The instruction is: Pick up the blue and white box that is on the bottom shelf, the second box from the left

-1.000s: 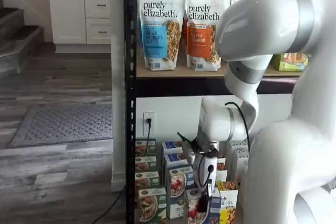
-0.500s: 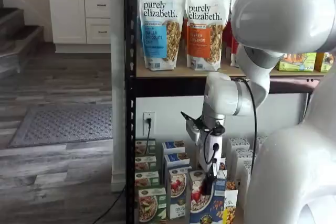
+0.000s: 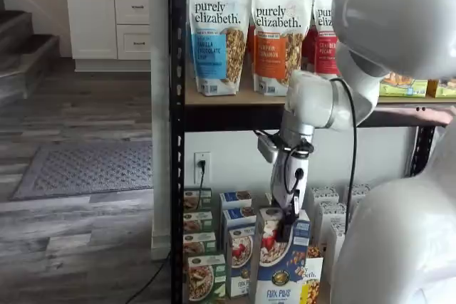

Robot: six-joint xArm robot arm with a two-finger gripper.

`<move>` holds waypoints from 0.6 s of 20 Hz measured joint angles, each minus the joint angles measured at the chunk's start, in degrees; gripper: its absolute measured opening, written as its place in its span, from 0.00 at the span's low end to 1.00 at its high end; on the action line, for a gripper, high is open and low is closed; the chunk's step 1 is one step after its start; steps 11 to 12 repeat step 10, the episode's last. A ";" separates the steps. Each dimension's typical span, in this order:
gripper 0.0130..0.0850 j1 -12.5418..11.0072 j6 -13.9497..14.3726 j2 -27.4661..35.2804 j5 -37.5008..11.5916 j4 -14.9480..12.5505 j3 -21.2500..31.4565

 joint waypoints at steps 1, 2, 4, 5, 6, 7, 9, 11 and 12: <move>0.50 -0.21 -0.13 -0.62 0.86 0.10 -0.21; 0.50 -0.43 -0.29 -1.19 1.74 0.20 -0.47; 0.50 -0.72 -0.35 -2.15 2.71 0.17 -0.66; 0.50 -0.83 -0.37 -2.51 3.11 0.14 -0.75; 0.50 -0.96 -0.41 -2.83 3.64 0.12 -0.91; 0.50 -1.06 -0.42 -3.11 4.06 0.08 -1.02; 0.50 -1.17 -0.35 -3.49 4.98 -0.05 -1.33; 0.50 -1.18 -0.26 -3.55 5.57 -0.12 -1.56; 0.50 -1.18 -0.26 -3.55 5.57 -0.12 -1.56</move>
